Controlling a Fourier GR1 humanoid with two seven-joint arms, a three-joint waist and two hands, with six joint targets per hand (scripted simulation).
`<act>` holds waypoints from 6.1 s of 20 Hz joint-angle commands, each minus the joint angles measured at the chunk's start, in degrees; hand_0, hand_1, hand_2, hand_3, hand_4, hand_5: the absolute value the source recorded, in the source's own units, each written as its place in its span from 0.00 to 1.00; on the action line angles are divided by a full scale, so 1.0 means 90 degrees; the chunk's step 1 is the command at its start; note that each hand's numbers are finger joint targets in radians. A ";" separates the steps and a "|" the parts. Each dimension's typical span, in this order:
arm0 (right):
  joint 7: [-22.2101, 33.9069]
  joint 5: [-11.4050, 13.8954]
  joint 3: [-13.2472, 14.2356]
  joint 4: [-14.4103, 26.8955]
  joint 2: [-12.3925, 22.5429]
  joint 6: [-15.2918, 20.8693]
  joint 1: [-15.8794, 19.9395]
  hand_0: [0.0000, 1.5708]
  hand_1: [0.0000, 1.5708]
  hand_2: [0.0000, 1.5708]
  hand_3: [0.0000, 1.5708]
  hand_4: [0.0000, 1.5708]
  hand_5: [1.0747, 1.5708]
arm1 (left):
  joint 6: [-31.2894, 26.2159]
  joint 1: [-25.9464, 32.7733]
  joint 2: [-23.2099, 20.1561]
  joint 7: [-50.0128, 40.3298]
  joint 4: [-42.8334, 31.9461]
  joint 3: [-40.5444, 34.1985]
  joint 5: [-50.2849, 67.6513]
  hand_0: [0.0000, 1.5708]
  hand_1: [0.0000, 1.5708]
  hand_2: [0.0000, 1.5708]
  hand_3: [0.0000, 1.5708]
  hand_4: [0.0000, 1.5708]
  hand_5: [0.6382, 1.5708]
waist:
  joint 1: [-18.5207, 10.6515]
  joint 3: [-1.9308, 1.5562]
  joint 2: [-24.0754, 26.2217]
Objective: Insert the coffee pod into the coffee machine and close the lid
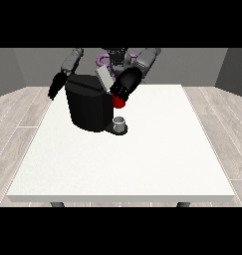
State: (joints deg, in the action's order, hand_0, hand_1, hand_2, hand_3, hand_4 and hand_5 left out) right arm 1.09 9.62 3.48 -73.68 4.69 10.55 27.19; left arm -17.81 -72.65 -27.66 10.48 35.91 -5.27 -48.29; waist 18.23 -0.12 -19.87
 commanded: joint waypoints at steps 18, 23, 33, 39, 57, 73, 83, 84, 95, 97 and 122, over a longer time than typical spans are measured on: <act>-0.0097 -0.0022 0.0195 0.0232 0.0136 0.0043 0.0061 0.00 0.00 0.00 0.00 0.06 1.00 | 0.0555 0.0009 -0.0198 0.0814 0.0094 0.0113 -0.0315 0.64 0.64 0.65 0.46 0.00 1.00 | -0.0145 0.0010 -0.0181; -0.0122 0.0191 -0.0001 0.0108 0.0166 0.0054 0.0149 0.00 0.00 0.00 0.00 0.10 1.00 | 0.0881 -0.0181 -0.0392 0.0683 -0.0004 0.0070 -0.0513 0.00 0.00 0.44 0.35 0.00 1.00 | 0.0073 0.0011 -0.0410; 0.0147 0.0081 -0.0027 -0.0059 0.0008 0.0046 0.0332 0.00 0.00 0.00 0.00 0.00 1.00 | 0.0756 -0.0230 -0.0484 0.0691 -0.0270 -0.0091 -0.0488 0.00 0.00 0.27 0.21 0.00 1.00 | 0.0029 0.0011 -0.0284; 0.0023 0.0122 -0.0061 0.0193 -0.0096 0.0112 -0.0514 0.00 0.00 0.00 0.00 0.00 1.00 | 0.0582 0.0413 -0.0140 0.0636 -0.0214 -0.0049 -0.0391 0.00 0.00 0.00 0.04 0.00 1.00 | -0.0446 0.0013 0.0667; -0.0477 -0.0643 0.0142 0.0181 -0.0205 -0.0568 -0.1972 0.00 0.00 0.00 0.00 0.00 1.00 | 0.0390 0.3865 0.2820 0.1327 -0.0314 -0.1955 0.2548 0.00 0.00 0.00 0.00 0.25 1.00 | -0.2430 0.0019 0.3812; 0.0248 -0.0933 0.0726 0.0365 0.0746 -0.1109 -0.0647 0.00 0.00 0.00 0.00 0.00 1.00 | -0.0146 0.4728 0.2816 0.0658 0.1102 -0.1332 0.3641 0.00 0.00 0.00 0.00 0.29 1.00 | -0.3281 0.0011 0.3518; 0.0362 -0.1647 0.1363 0.1395 0.0983 -0.1387 0.0022 0.00 0.00 0.00 0.00 0.11 1.00 | 0.0106 0.5522 0.3071 0.0262 0.2525 -0.0376 0.4157 0.00 0.00 0.00 0.00 0.23 1.00 | -0.3600 0.0010 0.3037; 0.0541 -0.1425 0.1086 0.1355 0.0669 -0.1037 0.0157 0.00 0.00 0.00 0.00 0.11 1.00 | 0.0175 0.5485 0.3072 -0.0101 0.2738 -0.0407 0.4189 0.00 0.00 0.00 0.00 0.23 1.00 | -0.3564 0.0011 0.3095; 0.0421 -0.1308 0.0692 0.1763 0.0613 -0.1198 0.1065 0.00 0.00 0.00 0.00 0.00 1.00 | 0.0205 0.5977 0.2816 -0.0324 0.4022 -0.0343 0.4591 0.00 0.00 0.00 0.00 0.24 1.00 | -0.3265 0.0013 0.2275; 0.0404 -0.1334 0.0562 0.1728 0.0531 -0.1360 0.0911 0.00 0.00 0.00 0.00 0.00 1.00 | 0.0315 0.6119 0.2766 -0.0617 0.4341 -0.0325 0.4600 0.00 0.00 0.00 0.00 0.23 1.00 | -0.3070 0.0013 0.2439; 0.0350 -0.0693 -0.0013 0.1829 0.0439 -0.1221 0.2410 0.00 0.00 0.00 0.00 0.00 1.00 | 0.0365 0.6237 0.2385 -0.0373 0.4704 -0.0326 0.4651 0.00 0.00 0.00 0.00 0.26 1.00 | -0.3473 0.0013 0.1582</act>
State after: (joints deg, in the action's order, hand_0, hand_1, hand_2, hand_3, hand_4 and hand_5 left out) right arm 7.89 3.26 5.75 -56.18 11.26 1.41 46.10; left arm -14.27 -15.69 -5.38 6.70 78.27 -7.59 -6.85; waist -10.88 -0.51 -4.57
